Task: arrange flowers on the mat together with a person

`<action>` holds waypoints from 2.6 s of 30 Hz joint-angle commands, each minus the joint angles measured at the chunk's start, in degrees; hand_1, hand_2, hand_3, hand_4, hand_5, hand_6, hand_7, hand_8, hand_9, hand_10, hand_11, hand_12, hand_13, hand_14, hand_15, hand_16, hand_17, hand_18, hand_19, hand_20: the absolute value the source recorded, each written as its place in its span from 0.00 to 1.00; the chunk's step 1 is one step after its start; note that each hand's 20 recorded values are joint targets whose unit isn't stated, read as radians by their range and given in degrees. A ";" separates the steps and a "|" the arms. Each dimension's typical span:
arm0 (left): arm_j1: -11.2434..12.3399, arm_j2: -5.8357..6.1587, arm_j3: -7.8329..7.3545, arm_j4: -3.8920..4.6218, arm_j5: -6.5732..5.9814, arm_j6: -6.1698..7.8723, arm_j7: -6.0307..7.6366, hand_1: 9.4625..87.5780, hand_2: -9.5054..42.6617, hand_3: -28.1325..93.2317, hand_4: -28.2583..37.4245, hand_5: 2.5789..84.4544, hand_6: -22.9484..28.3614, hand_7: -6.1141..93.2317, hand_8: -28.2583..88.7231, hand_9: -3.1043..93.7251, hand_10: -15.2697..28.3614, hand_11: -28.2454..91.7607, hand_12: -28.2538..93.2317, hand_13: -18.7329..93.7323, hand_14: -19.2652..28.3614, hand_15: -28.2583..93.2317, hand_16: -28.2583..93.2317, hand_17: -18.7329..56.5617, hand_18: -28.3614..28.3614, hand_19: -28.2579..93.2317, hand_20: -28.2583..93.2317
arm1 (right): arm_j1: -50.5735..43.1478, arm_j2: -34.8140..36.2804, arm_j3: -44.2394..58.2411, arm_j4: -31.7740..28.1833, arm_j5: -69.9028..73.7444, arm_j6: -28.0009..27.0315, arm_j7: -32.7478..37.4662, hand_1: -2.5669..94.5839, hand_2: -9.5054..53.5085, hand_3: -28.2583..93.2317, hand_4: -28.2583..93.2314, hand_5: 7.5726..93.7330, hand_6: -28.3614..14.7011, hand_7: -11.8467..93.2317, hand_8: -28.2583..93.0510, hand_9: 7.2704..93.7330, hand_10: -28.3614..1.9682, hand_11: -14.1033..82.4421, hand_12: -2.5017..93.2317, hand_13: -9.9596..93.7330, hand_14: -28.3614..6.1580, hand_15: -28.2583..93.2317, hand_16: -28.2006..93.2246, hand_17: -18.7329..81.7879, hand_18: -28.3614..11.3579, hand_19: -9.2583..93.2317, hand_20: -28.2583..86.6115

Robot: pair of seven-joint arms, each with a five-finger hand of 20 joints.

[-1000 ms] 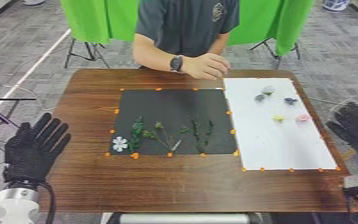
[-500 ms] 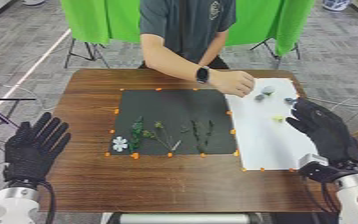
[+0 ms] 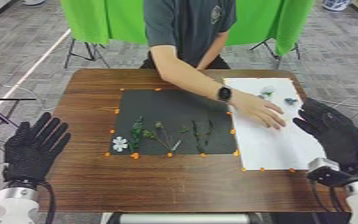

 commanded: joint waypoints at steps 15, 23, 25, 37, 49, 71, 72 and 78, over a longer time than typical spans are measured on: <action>1.93 -0.26 -0.13 -0.34 -0.64 0.09 0.45 0.24 0.40 0.83 0.00 0.51 0.58 0.15 0.17 0.44 0.65 0.35 0.31 0.44 0.69 0.37 0.21 0.22 0.73 0.44 0.33 | 4.89 15.10 -24.78 -0.06 7.99 19.73 -4.53 0.24 0.26 0.90 0.02 0.27 0.50 0.25 0.14 0.23 0.46 0.21 0.14 0.28 0.50 0.34 0.30 0.27 0.44 0.44 0.30; 1.63 0.01 -0.06 -0.33 -0.43 -0.09 0.36 0.24 0.40 0.83 0.00 0.51 0.58 0.15 0.17 0.44 0.65 0.35 0.31 0.44 0.69 0.37 0.21 0.22 0.73 0.44 0.33 | 7.77 16.43 -26.13 2.29 -0.71 16.65 -4.83 0.23 0.28 0.91 0.02 0.26 0.50 0.25 0.14 0.22 0.45 0.21 0.14 0.27 0.51 0.33 0.30 0.25 0.44 0.43 0.30; 1.44 -0.01 0.05 -0.26 -0.38 0.06 0.11 0.24 0.40 0.83 0.00 0.51 0.58 0.15 0.17 0.44 0.65 0.35 0.31 0.44 0.68 0.37 0.21 0.22 0.73 0.44 0.33 | 8.24 16.70 -26.23 2.77 -3.44 17.24 -5.69 0.23 0.27 0.91 0.02 0.26 0.50 0.25 0.14 0.22 0.46 0.21 0.14 0.26 0.51 0.33 0.30 0.25 0.44 0.43 0.30; 0.60 0.26 0.39 0.15 -0.31 -0.13 -0.57 0.24 0.40 0.83 0.00 0.51 0.58 0.16 0.17 0.44 0.65 0.35 0.31 0.44 0.69 0.37 0.21 0.22 0.73 0.44 0.33 | 9.10 18.15 -23.51 4.86 -30.54 17.30 -9.71 0.26 0.19 0.90 0.03 0.26 0.50 0.26 0.14 0.21 0.46 0.21 0.14 0.26 0.52 0.32 0.30 0.25 0.41 0.45 0.31; 1.37 0.34 0.50 -0.20 -0.65 -0.24 0.60 0.24 0.40 0.83 0.00 0.51 0.58 0.16 0.17 0.44 0.65 0.35 0.31 0.44 0.69 0.37 0.21 0.22 0.73 0.44 0.33 | 15.70 24.94 -19.44 11.80 -63.17 16.89 -4.30 0.29 0.12 0.89 0.04 0.28 0.53 0.27 0.13 0.22 0.49 0.21 0.14 0.27 0.52 0.32 0.31 0.25 0.38 0.48 0.31; 0.72 -0.74 1.43 -0.38 -0.64 -0.08 1.26 0.24 0.40 0.83 0.00 0.51 0.58 0.16 0.17 0.44 0.65 0.34 0.31 0.43 0.69 0.37 0.21 0.22 0.73 0.44 0.33 | 30.30 29.21 -30.09 26.62 -79.61 -1.68 17.68 0.38 0.00 0.90 0.01 0.24 0.46 0.23 0.15 0.22 0.40 0.22 0.16 0.33 0.39 0.43 0.29 0.30 0.27 0.67 0.32; 0.61 -0.69 1.40 -0.32 -0.60 -0.05 1.13 0.24 0.40 0.83 0.00 0.51 0.58 0.16 0.17 0.44 0.65 0.34 0.31 0.43 0.69 0.37 0.21 0.22 0.73 0.44 0.33 | 30.24 29.37 -30.23 27.01 -79.26 -1.12 18.26 0.38 0.00 0.91 0.01 0.24 0.46 0.24 0.15 0.22 0.40 0.22 0.15 0.33 0.39 0.43 0.29 0.30 0.27 0.67 0.32; 0.39 -0.62 1.17 -0.15 -0.46 0.03 0.38 0.24 0.40 0.83 0.00 0.51 0.58 0.16 0.17 0.44 0.65 0.34 0.31 0.44 0.69 0.37 0.21 0.22 0.73 0.44 0.33 | 30.58 29.00 -29.39 28.96 -75.67 -6.85 18.86 0.42 0.00 0.91 0.00 0.29 0.51 0.29 0.13 0.25 0.43 0.26 0.14 0.37 0.41 0.46 0.29 0.33 0.25 0.70 0.32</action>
